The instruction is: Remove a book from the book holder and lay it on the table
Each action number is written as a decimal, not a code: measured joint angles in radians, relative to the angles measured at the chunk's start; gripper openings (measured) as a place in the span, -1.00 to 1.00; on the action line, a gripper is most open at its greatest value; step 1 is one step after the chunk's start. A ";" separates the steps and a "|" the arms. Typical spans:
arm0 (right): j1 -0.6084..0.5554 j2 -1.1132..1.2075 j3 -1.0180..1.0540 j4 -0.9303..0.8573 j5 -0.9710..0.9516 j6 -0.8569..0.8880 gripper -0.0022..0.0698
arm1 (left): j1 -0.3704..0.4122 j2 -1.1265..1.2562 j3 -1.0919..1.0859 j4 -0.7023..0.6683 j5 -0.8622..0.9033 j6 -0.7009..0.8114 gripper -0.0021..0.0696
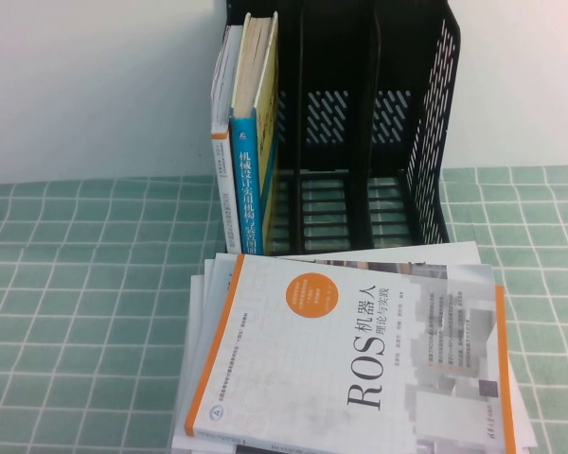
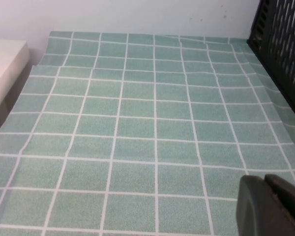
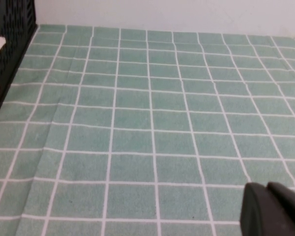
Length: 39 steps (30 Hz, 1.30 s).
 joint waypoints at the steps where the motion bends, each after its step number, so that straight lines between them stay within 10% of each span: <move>1: 0.000 0.000 0.000 0.000 0.000 0.000 -0.95 | 0.000 0.000 0.000 0.000 0.000 -0.002 -0.95; 24: 0.008 0.000 0.000 -0.071 -0.026 0.000 -0.95 | 0.000 0.000 0.002 -0.002 -0.200 0.000 -0.95; 39: 0.008 0.000 0.000 -0.089 -0.616 -0.015 -0.95 | 0.000 0.000 0.006 -0.010 -0.638 -0.014 -0.95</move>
